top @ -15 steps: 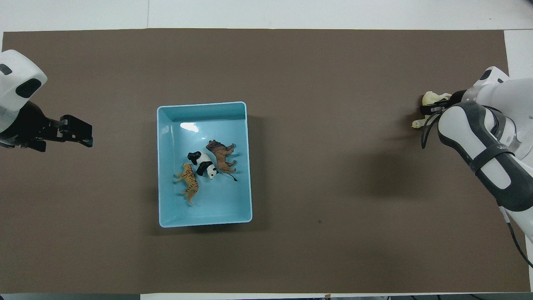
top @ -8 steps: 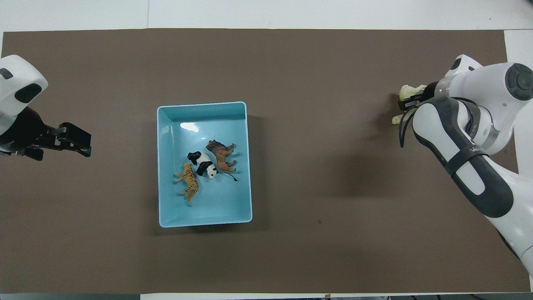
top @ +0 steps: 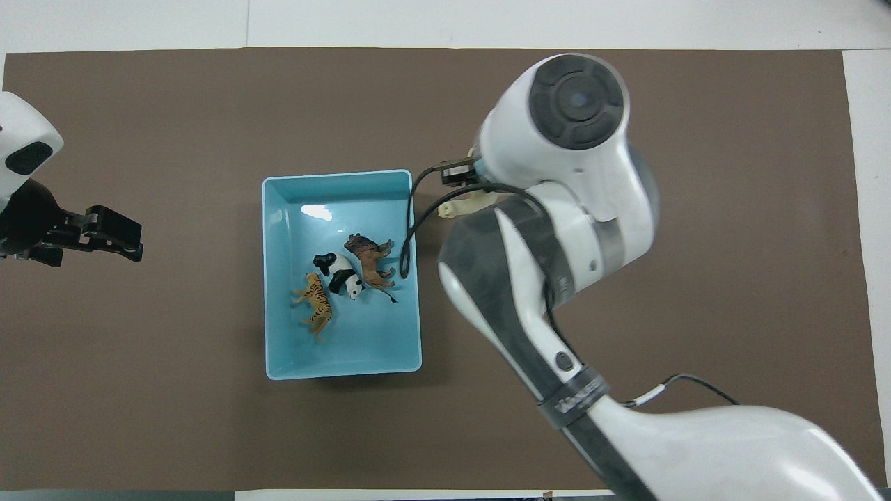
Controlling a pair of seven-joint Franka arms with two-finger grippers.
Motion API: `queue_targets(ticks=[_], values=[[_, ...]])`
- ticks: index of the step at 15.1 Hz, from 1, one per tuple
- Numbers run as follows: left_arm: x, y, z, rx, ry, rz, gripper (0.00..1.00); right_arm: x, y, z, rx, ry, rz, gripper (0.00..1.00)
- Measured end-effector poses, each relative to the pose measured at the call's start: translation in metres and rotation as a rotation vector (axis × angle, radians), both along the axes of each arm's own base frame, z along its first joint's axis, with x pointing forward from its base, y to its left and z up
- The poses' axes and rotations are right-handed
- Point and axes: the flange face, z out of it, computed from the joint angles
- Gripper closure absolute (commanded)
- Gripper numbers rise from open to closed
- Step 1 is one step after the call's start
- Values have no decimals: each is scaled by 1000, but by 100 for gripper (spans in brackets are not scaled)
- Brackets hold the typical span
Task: Put all toys into storage box
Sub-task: 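Carry the llama over the blue box with the right gripper, then release the llama into the box and lift the right gripper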
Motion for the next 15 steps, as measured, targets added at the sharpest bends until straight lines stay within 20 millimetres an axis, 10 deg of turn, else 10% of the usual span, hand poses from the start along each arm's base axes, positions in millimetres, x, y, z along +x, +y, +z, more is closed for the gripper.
queue_targets(ticks=[7, 8, 9, 15], values=[[-1, -6, 1, -1, -3, -13, 0, -92, 200, -73, -22, 11, 119, 100], [-1, -6, 2, -1, -4, -13, 0, -106, 215, -84, -32, 9, 138, 59], [-1, -6, 2, -1, -4, -13, 0, -114, 225, -90, -34, 5, 151, 5], [12, -7, 11, -14, -124, -15, 0, -112, 220, -83, -48, 9, 143, 0]])
